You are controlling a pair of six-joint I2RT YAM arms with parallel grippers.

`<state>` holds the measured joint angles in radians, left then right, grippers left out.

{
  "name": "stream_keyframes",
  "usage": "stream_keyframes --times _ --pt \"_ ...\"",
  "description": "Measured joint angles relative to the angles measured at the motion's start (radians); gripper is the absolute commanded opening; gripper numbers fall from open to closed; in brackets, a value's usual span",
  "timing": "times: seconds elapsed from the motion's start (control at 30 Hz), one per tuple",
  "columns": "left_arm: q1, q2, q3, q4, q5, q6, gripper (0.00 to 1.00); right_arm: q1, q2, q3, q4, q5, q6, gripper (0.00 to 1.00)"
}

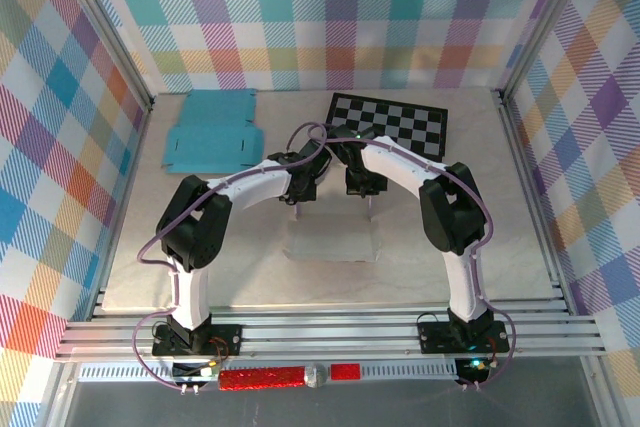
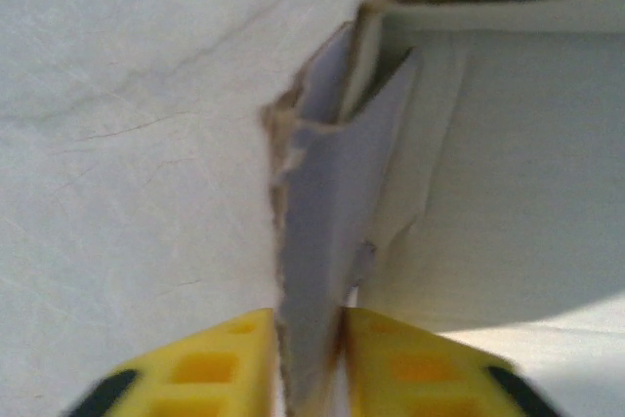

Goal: Fold the paper box

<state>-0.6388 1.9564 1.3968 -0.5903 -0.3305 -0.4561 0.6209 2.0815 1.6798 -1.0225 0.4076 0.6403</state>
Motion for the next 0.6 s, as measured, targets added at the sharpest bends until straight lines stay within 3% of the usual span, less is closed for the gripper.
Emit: stream_keyframes --times 0.03,0.43,0.6 --pt "0.000 0.004 0.004 0.002 0.002 0.006 0.00 0.000 0.000 0.000 0.000 -0.002 0.000 0.00" --pt "-0.028 0.018 0.025 -0.035 -0.064 -0.024 0.00 0.000 0.000 0.000 0.001 -0.010 0.000 0.00" --pt "-0.028 0.019 0.042 -0.063 -0.071 -0.042 0.35 -0.002 0.001 0.000 -0.003 -0.010 0.000 0.00"
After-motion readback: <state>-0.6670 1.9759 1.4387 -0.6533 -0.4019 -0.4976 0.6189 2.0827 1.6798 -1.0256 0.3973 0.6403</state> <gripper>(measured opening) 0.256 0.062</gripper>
